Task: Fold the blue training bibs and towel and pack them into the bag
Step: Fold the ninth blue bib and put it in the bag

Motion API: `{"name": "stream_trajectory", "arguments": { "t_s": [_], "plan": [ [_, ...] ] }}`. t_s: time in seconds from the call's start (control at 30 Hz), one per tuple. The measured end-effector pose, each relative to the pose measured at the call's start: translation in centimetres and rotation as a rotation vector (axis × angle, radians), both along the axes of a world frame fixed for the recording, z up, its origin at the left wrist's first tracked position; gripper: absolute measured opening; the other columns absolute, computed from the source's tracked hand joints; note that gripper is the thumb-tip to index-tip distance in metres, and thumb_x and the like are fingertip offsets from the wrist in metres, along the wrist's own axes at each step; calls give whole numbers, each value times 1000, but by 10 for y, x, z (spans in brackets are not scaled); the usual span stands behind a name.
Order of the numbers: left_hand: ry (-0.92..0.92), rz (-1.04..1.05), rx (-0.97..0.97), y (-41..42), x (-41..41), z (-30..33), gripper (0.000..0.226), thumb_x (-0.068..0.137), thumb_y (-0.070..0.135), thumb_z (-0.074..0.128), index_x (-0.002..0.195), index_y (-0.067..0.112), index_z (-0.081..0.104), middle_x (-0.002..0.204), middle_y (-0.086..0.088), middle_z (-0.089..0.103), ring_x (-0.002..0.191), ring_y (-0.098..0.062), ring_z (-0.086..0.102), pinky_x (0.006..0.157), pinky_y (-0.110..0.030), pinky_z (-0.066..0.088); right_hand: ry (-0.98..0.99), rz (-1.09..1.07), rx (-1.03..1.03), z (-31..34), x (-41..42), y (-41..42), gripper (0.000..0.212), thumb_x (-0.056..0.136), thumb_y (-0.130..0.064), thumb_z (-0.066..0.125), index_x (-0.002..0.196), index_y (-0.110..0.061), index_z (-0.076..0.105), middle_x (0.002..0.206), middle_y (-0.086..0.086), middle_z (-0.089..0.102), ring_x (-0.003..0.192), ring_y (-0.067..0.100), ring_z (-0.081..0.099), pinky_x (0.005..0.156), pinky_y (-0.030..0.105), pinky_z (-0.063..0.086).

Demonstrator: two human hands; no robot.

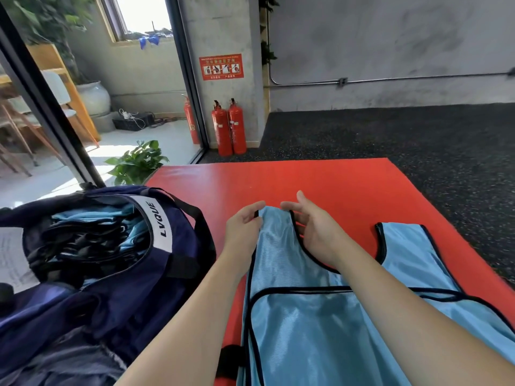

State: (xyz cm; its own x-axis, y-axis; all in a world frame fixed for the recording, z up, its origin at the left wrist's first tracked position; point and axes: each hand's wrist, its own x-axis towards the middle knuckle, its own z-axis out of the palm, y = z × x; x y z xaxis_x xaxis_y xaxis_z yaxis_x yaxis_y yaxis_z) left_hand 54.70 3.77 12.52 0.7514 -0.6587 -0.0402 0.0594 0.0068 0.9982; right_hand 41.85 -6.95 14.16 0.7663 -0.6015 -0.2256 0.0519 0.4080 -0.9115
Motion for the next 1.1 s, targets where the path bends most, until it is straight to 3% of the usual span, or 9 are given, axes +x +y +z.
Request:
{"name": "stream_trajectory", "arguments": {
  "t_s": [0.23, 0.33, 0.43, 0.53, 0.6, 0.7, 0.8, 0.9, 1.1],
  "plan": [
    [-80, 20, -1, 4, 2, 1, 44, 86, 4, 59, 110, 37, 75, 119, 12, 72, 120, -16, 63, 106, -43, 50, 28, -118, -217, -3, 2, 0, 32, 89, -54, 67, 103, -27, 78, 109, -2, 76, 106, 21, 70, 104, 47, 50],
    [-118, 5, 0, 3, 5, -2, 44, 84, 11, 60, 110, 44, 73, 120, 16, 70, 120, -15, 63, 103, -42, 51, 38, -130, -340, -6, 1, 1, 30, 90, -49, 69, 111, -29, 76, 114, -11, 74, 114, 10, 66, 108, 41, 46],
    [-220, 11, 34, 5, 6, -6, 45, 92, 5, 57, 115, 43, 68, 115, 21, 68, 91, 12, 62, 82, -13, 52, 94, -108, -510, -10, 1, 3, 27, 94, -46, 66, 114, -29, 74, 113, -15, 73, 113, 3, 64, 105, 32, 46],
    [-365, 17, 199, 10, 10, -15, 44, 94, 6, 56, 128, 34, 62, 112, 8, 68, 67, 1, 58, 62, -14, 50, 312, -45, -751, -21, 0, 0, 40, 93, -53, 63, 125, -29, 67, 123, -17, 65, 116, 4, 59, 97, 27, 45],
    [-495, -7, 387, 12, 12, -22, 46, 95, 13, 58, 138, 30, 56, 129, -2, 60, 94, -12, 63, 86, -29, 53, 468, -10, -903, -29, -3, -2, 51, 93, -52, 62, 136, -25, 59, 131, -11, 58, 121, 10, 55, 100, 31, 45],
    [-758, -33, 685, 16, 6, -24, 46, 100, 26, 55, 145, 29, 48, 154, -2, 35, 139, -28, 35, 115, -45, 28, 576, 19, -1039, -34, -9, -4, 51, 93, -45, 63, 138, -23, 55, 137, -2, 56, 124, 17, 54, 106, 40, 45],
    [-889, -48, 690, 20, -6, -19, 41, 102, 25, 51, 143, 31, 50, 158, 2, 31, 142, -25, 27, 114, -45, 22, 601, 32, -1082, -27, -23, -3, 47, 95, -42, 63, 137, -23, 56, 136, -1, 57, 124, 18, 54, 106, 41, 45],
    [-978, -101, 604, 24, -14, -18, 36, 101, 21, 52, 135, 30, 58, 149, 6, 44, 138, -21, 37, 112, -42, 26, 614, -3, -1127, -20, -54, -1, 42, 96, -41, 62, 133, -22, 59, 132, -2, 59, 123, 17, 54, 105, 40, 45],
    [-924, -346, 548, 45, -46, -14, 33, 99, 36, 58, 130, 27, 64, 125, 13, 64, 120, -10, 56, 106, -32, 42, 752, -33, -1186, -15, -142, -8, 31, 96, -37, 63, 123, -23, 65, 119, -8, 64, 107, 11, 57, 97, 34, 47]
  ]
}}
